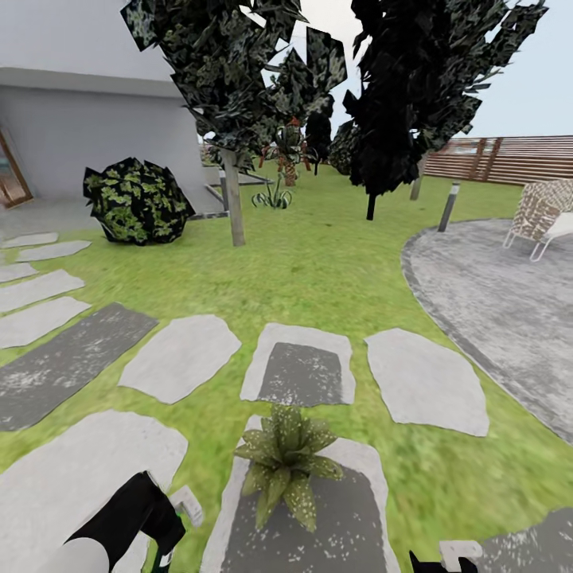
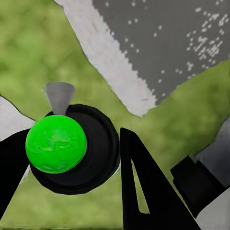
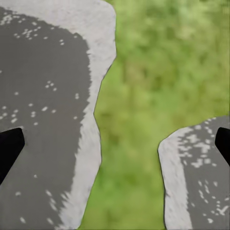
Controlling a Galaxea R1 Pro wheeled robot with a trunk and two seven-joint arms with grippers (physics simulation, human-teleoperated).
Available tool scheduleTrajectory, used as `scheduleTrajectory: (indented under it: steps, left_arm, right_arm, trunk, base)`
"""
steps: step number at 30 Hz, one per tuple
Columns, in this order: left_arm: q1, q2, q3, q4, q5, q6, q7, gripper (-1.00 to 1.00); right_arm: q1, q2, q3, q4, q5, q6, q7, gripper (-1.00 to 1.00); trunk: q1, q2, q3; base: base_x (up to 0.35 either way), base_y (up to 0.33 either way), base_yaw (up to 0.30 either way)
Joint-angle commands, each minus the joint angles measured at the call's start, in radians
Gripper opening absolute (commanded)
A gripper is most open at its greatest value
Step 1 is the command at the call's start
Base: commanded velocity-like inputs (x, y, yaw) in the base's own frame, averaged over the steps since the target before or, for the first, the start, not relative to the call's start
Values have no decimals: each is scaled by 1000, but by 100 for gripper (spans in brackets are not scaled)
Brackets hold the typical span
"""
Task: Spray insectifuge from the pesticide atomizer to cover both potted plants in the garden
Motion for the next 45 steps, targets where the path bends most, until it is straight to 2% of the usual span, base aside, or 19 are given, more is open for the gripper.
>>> scheduleTrajectory:
  steps: [1,9,21,45]
  left_arm:
    - [0,-1,3,-2,-4,6,-6,-100]
    - [0,-2,3,-3,-4,6,-5,-100]
    - [0,-2,4,-3,-4,6,-5,-100]
    - [-1,-3,2,-3,-4,6,-5,-100]
  right_arm:
    - [-1,0,-9,0,2,-3,8,100]
    - [-1,0,-8,-1,2,-3,8,100]
    - [-1,0,-8,0,2,-3,7,100]
    - [-1,0,-8,0,2,-3,8,100]
  trunk:
    - [0,0,-1]
    - [0,0,-1]
    - [0,0,-1]
    - [0,0,-1]
  base:
    - [0,0,277]
    - [7,-5,115]
    - [198,-172,16]
    - [13,-247,267]
